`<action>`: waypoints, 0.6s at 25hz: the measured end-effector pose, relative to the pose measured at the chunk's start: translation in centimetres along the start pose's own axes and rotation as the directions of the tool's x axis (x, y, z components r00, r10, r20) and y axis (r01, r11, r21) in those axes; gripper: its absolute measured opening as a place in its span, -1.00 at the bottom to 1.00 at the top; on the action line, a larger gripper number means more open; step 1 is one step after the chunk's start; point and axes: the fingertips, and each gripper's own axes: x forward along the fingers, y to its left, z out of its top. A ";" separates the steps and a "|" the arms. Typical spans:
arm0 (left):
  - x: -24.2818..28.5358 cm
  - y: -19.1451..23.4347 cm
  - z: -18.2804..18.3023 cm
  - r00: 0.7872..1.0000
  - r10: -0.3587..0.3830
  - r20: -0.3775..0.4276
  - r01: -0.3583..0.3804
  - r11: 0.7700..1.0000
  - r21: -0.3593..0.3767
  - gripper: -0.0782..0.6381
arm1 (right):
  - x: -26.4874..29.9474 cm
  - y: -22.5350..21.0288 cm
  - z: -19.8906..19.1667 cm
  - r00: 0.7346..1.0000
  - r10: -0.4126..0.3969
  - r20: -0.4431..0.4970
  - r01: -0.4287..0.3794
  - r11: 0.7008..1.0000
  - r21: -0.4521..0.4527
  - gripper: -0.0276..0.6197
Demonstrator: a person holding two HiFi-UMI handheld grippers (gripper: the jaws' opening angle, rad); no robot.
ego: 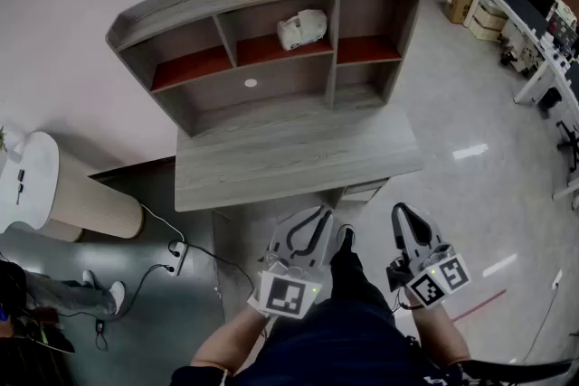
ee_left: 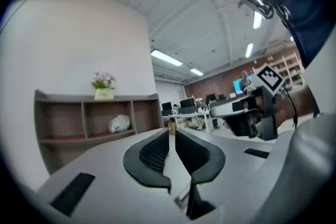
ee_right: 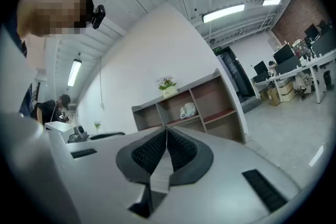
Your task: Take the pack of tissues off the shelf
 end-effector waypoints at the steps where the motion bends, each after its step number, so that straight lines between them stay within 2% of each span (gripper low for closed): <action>1: -2.2 -0.4 -0.5 0.999 0.028 0.022 -0.025 0.993 -0.119 -0.67 | -0.9 1.3 -0.3 1.000 -0.004 -0.003 0.004 1.000 -0.001 -0.87; 2: -4.3 -0.7 -1.2 0.998 0.059 0.030 -0.051 0.974 -0.222 -0.70 | -1.8 2.5 -0.6 1.000 -0.008 -0.005 0.008 1.000 -0.002 -0.87; 3: -6.4 -0.9 -2.0 0.996 0.091 0.018 -0.082 0.953 -0.292 -0.71 | -2.7 3.7 -0.9 1.000 -0.011 -0.008 0.011 1.000 -0.003 -0.87; 5: -10.2 -1.1 -4.2 0.987 0.143 -0.067 -0.157 0.933 -0.325 -0.73 | -4.1 5.4 -1.3 1.000 -0.010 -0.015 0.010 1.000 -0.009 -0.87; 7: -12.7 -1.4 -6.5 0.969 0.179 -0.172 -0.227 0.919 -0.322 -0.73 | -5.0 6.4 -1.8 1.000 0.002 -0.028 -0.002 1.000 -0.009 -0.88; 8: -13.4 -1.6 -7.2 0.959 0.195 -0.208 -0.258 0.903 -0.345 -0.73 | -5.4 6.7 -2.0 0.999 0.008 -0.036 -0.009 1.000 -0.003 -0.88; 9: -13.8 -1.8 -7.4 0.952 0.203 -0.229 -0.280 0.882 -0.379 -0.73 | -5.9 6.8 -2.3 0.999 0.014 -0.043 -0.014 1.000 0.006 -0.88; 11: -13.6 -2.5 -6.7 0.952 0.205 -0.228 -0.289 0.848 -0.444 -0.73 | -6.5 6.7 -2.2 0.998 0.026 -0.050 -0.025 1.000 0.017 -0.88; 12: -13.2 -2.7 -6.0 0.955 0.205 -0.214 -0.283 0.844 -0.455 -0.73 | -6.7 6.5 -2.1 0.998 0.032 -0.049 -0.032 0.999 0.017 -0.88; 15: -11.6 -3.0 -4.3 0.959 0.218 -0.179 -0.275 0.861 -0.427 -0.73 | -7.2 5.5 -1.9 0.998 0.050 -0.044 -0.048 0.998 0.034 -0.88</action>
